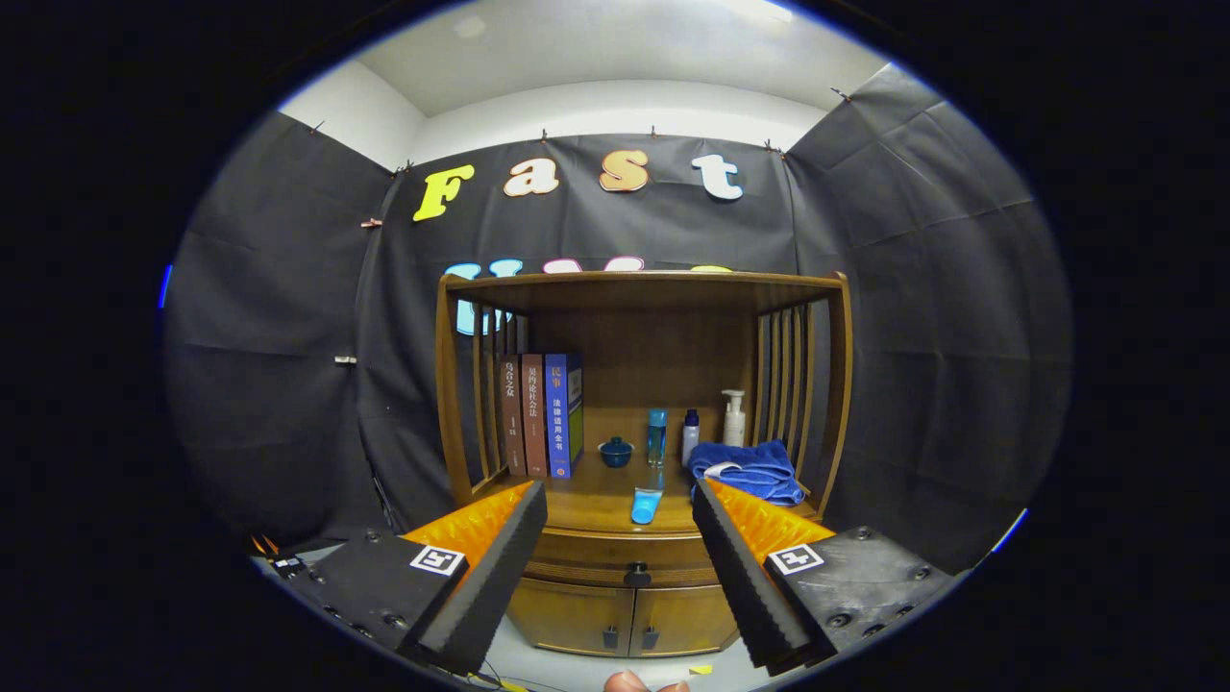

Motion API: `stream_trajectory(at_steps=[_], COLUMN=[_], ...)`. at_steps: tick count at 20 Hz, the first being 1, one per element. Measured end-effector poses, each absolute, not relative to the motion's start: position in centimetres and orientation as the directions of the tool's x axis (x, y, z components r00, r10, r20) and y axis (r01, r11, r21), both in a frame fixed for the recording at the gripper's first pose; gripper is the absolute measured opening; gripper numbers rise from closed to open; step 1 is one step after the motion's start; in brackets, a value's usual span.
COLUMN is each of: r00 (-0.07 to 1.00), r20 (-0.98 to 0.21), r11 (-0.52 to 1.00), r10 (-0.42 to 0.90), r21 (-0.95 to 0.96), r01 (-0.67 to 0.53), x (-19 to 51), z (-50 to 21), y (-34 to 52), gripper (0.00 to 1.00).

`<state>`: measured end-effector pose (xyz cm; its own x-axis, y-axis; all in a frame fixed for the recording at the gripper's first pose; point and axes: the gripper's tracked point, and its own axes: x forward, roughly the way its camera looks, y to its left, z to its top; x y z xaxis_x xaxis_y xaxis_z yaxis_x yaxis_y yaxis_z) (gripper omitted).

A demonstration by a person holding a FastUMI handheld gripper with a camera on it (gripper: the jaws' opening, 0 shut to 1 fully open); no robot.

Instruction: Pull open the drawer, take out the items inside it, and place them on the countertop above the cabinet.

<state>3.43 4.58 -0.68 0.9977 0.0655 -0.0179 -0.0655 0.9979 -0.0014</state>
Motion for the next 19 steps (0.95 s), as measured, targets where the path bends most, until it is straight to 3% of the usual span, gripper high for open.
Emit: stream_trajectory(at_steps=[19], r00=[0.998], r20=[-0.014], r11=[0.998], r10=[0.056], r21=[0.004], r01=[-0.056], x=[3.33], z=[-0.68], y=[4.21], gripper=[0.99])
